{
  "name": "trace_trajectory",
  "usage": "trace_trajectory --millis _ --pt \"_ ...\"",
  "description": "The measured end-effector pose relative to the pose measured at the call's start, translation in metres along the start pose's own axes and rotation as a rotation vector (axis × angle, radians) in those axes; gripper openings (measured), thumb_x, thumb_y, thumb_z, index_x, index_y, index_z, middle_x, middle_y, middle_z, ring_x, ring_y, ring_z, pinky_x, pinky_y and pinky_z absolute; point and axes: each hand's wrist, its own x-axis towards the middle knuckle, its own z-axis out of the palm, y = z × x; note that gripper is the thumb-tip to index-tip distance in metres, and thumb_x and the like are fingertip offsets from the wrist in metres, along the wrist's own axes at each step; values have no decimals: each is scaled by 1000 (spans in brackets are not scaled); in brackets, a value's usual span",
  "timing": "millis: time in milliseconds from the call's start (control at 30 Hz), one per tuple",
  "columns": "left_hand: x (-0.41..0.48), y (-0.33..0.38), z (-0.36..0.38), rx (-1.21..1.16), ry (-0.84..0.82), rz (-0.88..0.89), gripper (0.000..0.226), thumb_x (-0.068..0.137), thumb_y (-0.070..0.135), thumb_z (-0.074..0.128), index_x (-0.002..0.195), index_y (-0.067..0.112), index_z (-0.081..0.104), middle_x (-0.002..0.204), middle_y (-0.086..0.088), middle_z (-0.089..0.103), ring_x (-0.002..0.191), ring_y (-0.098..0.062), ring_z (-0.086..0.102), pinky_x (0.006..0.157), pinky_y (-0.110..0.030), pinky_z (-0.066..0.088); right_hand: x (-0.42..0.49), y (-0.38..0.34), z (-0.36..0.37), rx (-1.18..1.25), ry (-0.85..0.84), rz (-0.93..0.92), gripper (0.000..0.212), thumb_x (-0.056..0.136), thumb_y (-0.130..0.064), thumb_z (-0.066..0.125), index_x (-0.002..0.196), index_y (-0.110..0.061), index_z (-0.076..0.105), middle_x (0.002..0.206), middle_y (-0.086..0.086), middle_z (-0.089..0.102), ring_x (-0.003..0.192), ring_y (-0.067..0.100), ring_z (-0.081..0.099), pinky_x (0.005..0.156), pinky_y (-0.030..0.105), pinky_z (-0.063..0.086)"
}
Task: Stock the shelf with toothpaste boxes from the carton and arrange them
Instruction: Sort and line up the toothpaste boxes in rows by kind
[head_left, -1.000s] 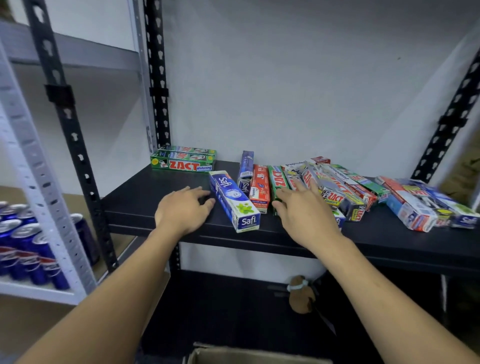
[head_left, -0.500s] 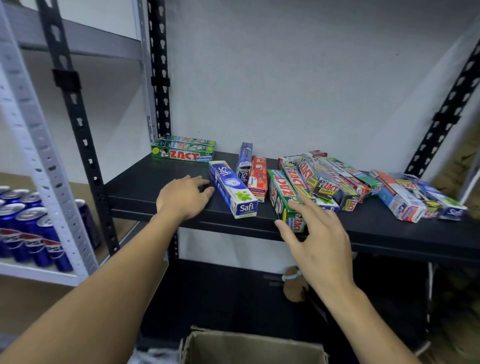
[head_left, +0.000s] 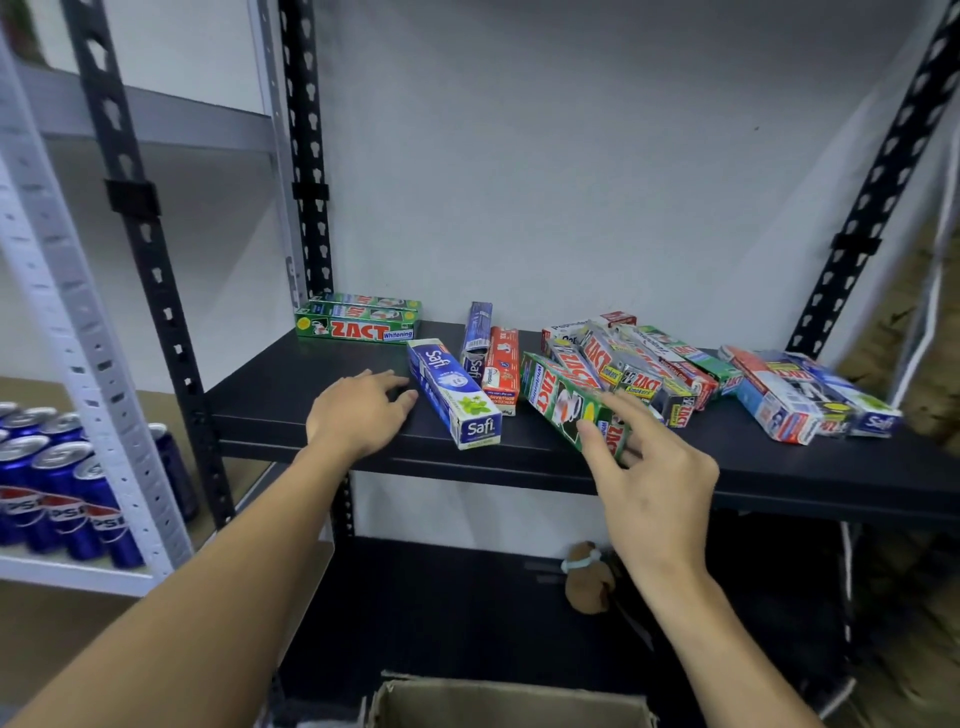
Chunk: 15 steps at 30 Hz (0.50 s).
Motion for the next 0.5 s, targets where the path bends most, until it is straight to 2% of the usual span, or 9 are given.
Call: trace_trajectory --millis 67,133,167,233,300,367,433,500 --pt "0 0 -1 -5 -5 2 49 100 58 34 143 39 47 155 10 40 145 -21 33 106 -44 39 3 -5 -7 5 28 14 30 85 -24 75 114 -17 73 79 -10 51 54 -2 49 69 16 55" --pt "0 0 -1 -4 -12 11 49 100 58 34 143 39 47 155 11 40 146 -22 32 107 -45 39 6 -8 -12 32 48 35 29 84 -24 77 112 -19 73 74 -10 59 60 -2 60 64 2 44" --pt "1 -1 0 -6 -14 18 49 100 58 34 143 38 47 155 11 40 146 -22 32 107 -45 39 8 -9 -14 51 57 46 28 83 -24 77 111 -21 73 73 -10 64 63 0 64 63 0 42" --pt "2 -3 0 -29 -21 22 49 100 57 36 143 37 48 155 10 40 146 -21 31 107 -45 38 11 -11 -18 74 78 54 27 83 -25 77 109 -23 74 66 -10 65 63 8 67 60 4 46" --pt "4 -6 -1 -64 -34 24 49 100 56 40 143 35 49 155 6 42 145 -22 32 107 -44 38 16 -11 -20 81 96 56 26 84 -28 76 109 -25 73 63 1 66 64 22 68 62 25 57" --pt "7 -9 -4 -104 -42 39 48 98 55 45 140 31 53 149 2 49 139 -24 42 104 -42 42 20 -11 -20 101 114 58 26 85 -30 75 110 -27 73 66 13 67 69 32 68 64 44 58" --pt "7 -13 -8 -115 -19 47 47 96 54 51 135 29 58 139 0 59 126 -24 53 99 -40 46 26 -14 -19 122 122 51 25 85 -30 75 110 -28 72 67 14 67 70 33 68 64 46 57" --pt "8 -21 -14 -53 2 32 48 94 58 52 132 30 60 133 2 63 121 -24 56 97 -40 47 31 -20 -18 170 108 70 25 85 -29 75 110 -26 73 66 7 70 69 22 71 63 30 58"
